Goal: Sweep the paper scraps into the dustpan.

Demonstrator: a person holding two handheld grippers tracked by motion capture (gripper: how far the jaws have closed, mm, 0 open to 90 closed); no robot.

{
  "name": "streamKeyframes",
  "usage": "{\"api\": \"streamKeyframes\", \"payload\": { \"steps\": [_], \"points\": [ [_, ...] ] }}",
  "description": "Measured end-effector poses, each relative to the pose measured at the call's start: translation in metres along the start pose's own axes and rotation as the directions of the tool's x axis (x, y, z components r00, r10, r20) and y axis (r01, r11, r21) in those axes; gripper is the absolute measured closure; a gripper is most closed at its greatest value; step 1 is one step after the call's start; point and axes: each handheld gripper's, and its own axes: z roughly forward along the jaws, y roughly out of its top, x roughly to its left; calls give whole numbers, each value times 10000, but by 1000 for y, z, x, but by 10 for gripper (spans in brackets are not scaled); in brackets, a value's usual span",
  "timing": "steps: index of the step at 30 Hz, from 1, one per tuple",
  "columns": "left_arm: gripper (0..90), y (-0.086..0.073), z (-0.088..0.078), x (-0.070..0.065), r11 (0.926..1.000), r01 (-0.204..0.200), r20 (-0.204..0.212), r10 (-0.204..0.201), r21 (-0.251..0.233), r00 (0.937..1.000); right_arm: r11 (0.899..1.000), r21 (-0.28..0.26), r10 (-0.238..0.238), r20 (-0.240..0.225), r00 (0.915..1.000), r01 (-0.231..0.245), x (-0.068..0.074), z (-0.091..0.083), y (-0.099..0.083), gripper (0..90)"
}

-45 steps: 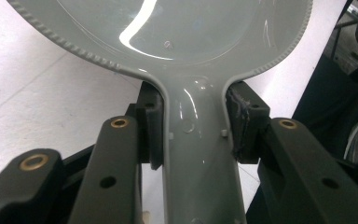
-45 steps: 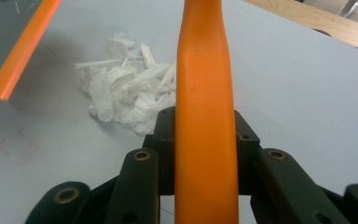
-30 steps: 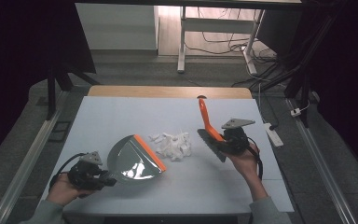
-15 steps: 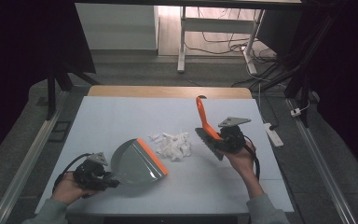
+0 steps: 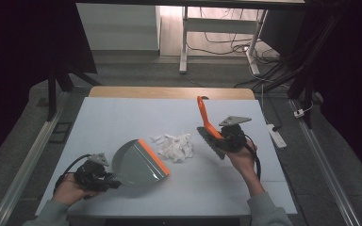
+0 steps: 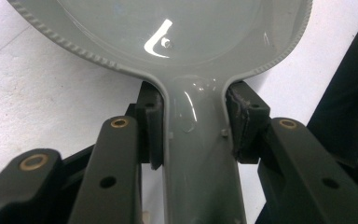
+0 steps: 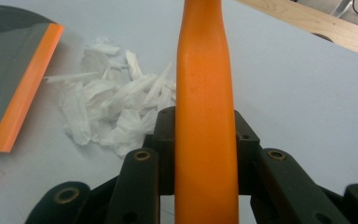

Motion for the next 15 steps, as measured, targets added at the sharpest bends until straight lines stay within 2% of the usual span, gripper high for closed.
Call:
{"api": "streamKeyframes", "payload": {
  "steps": [5,15],
  "points": [
    [612,3,4,1,10000,-17,104,16,97,9999,9999,20,161,-38,9999,-161,-2,12,4,705],
    [613,7,8,3,9997,-111,222,106,233,9997,9992,381,91,157,9998,-97,1,39,12,705]
  ]
}}
